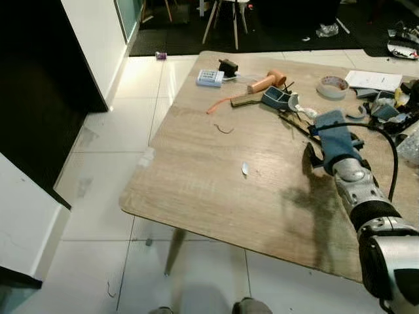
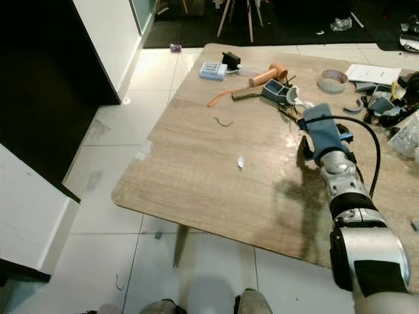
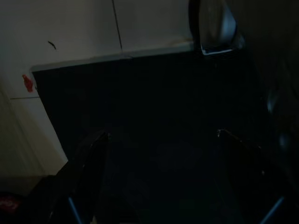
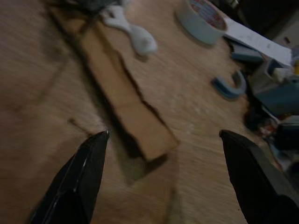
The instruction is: Picking trash to rubbish bin
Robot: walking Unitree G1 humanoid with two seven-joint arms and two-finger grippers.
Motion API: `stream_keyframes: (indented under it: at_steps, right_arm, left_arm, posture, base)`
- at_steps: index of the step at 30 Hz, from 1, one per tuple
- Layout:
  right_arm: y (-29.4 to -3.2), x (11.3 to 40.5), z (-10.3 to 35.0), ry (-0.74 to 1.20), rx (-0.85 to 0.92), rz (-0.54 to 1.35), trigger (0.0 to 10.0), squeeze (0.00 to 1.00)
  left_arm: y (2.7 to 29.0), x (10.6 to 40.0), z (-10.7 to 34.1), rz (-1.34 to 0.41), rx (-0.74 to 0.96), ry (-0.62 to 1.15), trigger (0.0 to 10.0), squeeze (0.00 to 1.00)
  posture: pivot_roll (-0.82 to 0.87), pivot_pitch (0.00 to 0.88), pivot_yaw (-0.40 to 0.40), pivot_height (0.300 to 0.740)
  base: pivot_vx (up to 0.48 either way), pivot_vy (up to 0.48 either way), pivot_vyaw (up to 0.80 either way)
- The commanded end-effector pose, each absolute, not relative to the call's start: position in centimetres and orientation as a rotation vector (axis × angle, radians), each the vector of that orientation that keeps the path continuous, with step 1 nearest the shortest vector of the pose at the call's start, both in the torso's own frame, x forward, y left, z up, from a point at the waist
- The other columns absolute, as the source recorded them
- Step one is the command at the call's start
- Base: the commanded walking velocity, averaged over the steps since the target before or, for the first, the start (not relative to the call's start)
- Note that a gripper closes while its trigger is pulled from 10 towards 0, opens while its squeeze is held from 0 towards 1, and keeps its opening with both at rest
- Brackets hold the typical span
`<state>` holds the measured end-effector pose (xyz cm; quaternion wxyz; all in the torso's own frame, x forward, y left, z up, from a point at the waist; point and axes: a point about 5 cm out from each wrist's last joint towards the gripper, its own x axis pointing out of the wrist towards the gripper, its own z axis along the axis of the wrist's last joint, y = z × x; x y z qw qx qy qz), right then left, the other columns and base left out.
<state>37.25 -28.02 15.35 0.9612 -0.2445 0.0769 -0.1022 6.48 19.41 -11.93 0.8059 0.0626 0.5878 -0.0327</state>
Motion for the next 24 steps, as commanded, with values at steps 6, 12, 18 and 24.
stream_keyframes:
  at_steps: [6,12,18,24]
  right_arm:
    - [-29.5,36.3,15.6,0.054,-0.290,-0.268,10.0,0.00]
    - [-30.8,35.8,16.0,0.006,-0.134,-0.318,10.0,0.00]
    - [-31.5,35.1,14.3,0.061,0.069,-0.330,10.0,0.00]
    - [-31.4,34.9,13.4,0.122,0.061,-0.317,10.0,0.00]
  left_arm:
    - [20.1,5.6,-12.0,-0.097,0.164,1.283,10.0,0.00]
    - [20.5,5.6,-11.9,-0.111,0.182,1.278,10.0,0.00]
    - [20.8,5.7,-11.8,-0.123,0.198,1.275,10.0,0.00]
    - [21.0,5.8,-11.7,-0.129,0.206,1.274,10.0,0.00]
  posture:
    - [-0.01,0.186,0.091,0.740]
    - [-0.01,0.192,0.109,0.740]
    - [-0.01,0.190,0.121,0.740]
    - [-0.01,0.190,0.121,0.740]
  base:
    - [0.000,0.000,0.00]
    - [0.000,0.000,0.00]
    - [0.000,0.000,0.00]
    - [0.000,0.000,0.00]
